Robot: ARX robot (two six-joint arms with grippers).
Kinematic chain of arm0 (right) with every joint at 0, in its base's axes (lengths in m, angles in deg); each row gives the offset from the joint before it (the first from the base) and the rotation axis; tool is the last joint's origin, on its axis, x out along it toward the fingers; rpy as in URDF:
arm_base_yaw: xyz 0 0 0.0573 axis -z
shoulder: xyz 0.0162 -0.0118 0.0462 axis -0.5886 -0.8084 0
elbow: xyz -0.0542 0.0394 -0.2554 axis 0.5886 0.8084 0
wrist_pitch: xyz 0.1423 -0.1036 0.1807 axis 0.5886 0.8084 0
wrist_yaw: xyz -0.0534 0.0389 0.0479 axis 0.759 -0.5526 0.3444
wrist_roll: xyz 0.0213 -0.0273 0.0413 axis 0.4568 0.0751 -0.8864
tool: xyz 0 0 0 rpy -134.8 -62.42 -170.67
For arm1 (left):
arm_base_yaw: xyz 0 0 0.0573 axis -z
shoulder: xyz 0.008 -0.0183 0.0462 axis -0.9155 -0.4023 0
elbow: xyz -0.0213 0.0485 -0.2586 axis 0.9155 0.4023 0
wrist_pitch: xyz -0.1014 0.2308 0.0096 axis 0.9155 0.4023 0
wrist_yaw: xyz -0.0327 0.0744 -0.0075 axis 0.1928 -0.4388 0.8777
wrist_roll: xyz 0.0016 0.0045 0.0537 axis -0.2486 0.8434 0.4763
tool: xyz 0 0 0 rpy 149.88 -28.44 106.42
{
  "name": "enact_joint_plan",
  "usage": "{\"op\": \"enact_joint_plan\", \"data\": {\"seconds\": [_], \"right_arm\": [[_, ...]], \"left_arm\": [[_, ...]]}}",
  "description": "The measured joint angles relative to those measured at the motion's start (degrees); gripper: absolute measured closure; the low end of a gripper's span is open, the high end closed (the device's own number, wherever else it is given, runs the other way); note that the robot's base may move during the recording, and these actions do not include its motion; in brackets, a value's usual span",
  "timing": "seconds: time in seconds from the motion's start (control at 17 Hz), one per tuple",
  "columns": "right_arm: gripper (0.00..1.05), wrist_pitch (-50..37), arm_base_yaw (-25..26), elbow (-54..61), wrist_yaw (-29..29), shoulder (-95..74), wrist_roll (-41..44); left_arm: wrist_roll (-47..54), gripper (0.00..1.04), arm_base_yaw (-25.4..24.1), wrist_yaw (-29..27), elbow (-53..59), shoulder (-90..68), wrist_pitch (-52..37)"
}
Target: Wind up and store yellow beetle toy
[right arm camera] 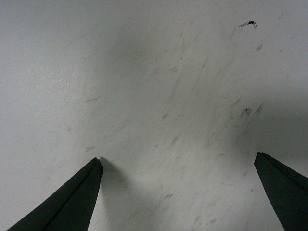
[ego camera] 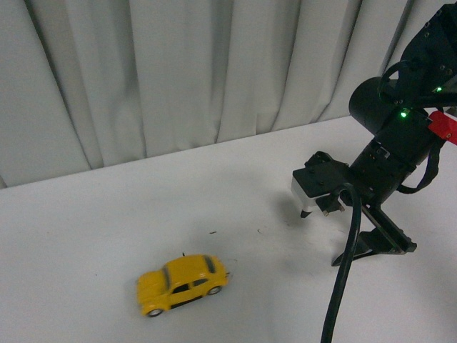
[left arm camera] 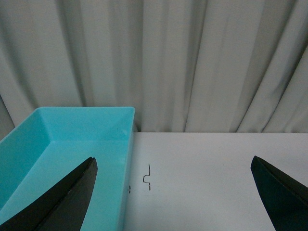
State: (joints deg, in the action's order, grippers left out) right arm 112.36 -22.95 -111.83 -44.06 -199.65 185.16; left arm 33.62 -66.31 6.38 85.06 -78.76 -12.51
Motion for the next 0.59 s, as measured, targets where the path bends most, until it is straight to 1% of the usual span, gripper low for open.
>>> {"op": "enact_joint_plan", "data": {"seconds": [0.59], "right_arm": [[0.07, 0.13, -0.74, 0.02, 0.98, 0.37, 0.0]], "left_arm": [[0.0, 0.07, 0.0, 0.0, 0.0, 0.0, 0.0]]}}
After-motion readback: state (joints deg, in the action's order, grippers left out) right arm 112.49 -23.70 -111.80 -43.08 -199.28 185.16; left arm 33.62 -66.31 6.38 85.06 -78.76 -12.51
